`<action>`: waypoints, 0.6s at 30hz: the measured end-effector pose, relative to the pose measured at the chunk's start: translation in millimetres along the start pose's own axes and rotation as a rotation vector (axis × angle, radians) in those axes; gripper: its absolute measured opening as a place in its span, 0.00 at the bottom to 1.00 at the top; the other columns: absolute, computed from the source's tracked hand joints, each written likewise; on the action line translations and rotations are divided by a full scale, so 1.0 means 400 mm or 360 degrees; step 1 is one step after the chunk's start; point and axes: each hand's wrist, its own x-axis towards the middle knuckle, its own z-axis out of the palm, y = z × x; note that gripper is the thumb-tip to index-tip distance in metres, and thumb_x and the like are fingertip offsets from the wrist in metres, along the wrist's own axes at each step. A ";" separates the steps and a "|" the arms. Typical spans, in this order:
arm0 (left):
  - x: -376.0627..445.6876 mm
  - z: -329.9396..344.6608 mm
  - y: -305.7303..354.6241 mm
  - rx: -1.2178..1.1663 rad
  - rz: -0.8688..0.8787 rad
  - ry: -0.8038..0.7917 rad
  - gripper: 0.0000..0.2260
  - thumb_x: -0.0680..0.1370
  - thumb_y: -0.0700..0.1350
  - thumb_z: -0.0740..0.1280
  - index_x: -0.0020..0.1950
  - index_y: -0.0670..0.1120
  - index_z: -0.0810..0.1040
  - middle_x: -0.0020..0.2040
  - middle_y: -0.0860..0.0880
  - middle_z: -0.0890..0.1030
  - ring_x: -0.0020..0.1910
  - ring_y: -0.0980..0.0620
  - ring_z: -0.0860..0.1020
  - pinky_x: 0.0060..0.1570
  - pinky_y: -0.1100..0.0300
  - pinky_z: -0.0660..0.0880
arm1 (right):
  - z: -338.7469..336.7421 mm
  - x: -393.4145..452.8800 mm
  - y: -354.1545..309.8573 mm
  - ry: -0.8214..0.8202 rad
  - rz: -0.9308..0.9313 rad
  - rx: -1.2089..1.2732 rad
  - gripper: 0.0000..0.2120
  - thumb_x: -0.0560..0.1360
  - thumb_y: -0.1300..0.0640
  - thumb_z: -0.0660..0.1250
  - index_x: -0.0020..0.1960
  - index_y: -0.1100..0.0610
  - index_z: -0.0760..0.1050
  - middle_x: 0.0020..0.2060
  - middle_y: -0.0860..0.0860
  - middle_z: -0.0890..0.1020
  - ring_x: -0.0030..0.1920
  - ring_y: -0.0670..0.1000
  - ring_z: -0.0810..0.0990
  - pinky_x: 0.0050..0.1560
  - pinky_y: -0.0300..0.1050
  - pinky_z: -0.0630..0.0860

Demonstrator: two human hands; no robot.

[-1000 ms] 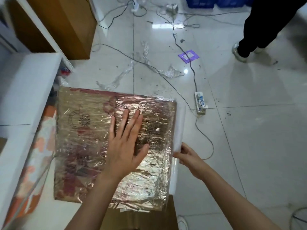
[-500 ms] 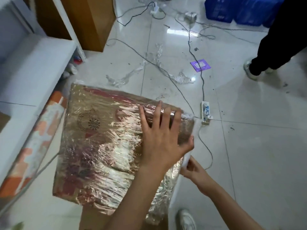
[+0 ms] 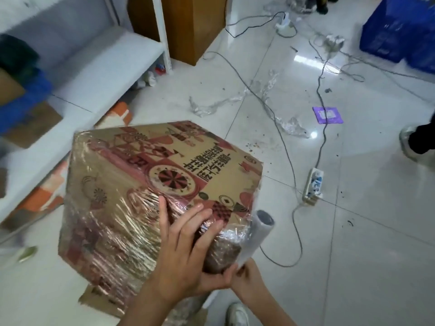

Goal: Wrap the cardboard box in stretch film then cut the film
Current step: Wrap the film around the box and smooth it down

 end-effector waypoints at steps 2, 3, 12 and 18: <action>-0.029 -0.010 0.002 -0.0008 -0.0013 0.0035 0.31 0.67 0.62 0.65 0.64 0.46 0.67 0.58 0.45 0.71 0.67 0.48 0.66 0.68 0.29 0.49 | 0.002 -0.009 0.017 -0.0130 0.0004 -0.0086 0.31 0.49 0.34 0.77 0.43 0.55 0.81 0.39 0.49 0.84 0.43 0.47 0.83 0.44 0.35 0.77; -0.047 -0.012 0.002 -0.0015 -0.0028 0.0044 0.32 0.66 0.62 0.66 0.65 0.47 0.65 0.58 0.46 0.71 0.68 0.49 0.65 0.68 0.29 0.49 | 0.000 -0.009 0.033 -0.0151 0.0025 -0.0182 0.38 0.47 0.29 0.72 0.48 0.53 0.79 0.40 0.49 0.84 0.45 0.47 0.83 0.44 0.35 0.77; -0.198 -0.007 -0.012 -0.0044 -0.0285 0.0092 0.29 0.68 0.60 0.66 0.65 0.53 0.62 0.71 0.57 0.62 0.71 0.56 0.62 0.59 0.23 0.59 | 0.004 0.057 0.109 -0.0187 -0.0011 -0.0416 0.14 0.64 0.58 0.74 0.46 0.54 0.74 0.42 0.48 0.79 0.41 0.42 0.79 0.44 0.29 0.75; -0.337 0.004 0.022 0.0028 -0.0424 0.0034 0.30 0.70 0.67 0.64 0.68 0.55 0.64 0.60 0.51 0.71 0.72 0.57 0.62 0.72 0.35 0.46 | -0.001 0.064 0.179 -0.0091 0.0094 -0.0408 0.13 0.63 0.70 0.72 0.40 0.58 0.73 0.34 0.51 0.77 0.36 0.48 0.76 0.35 0.30 0.74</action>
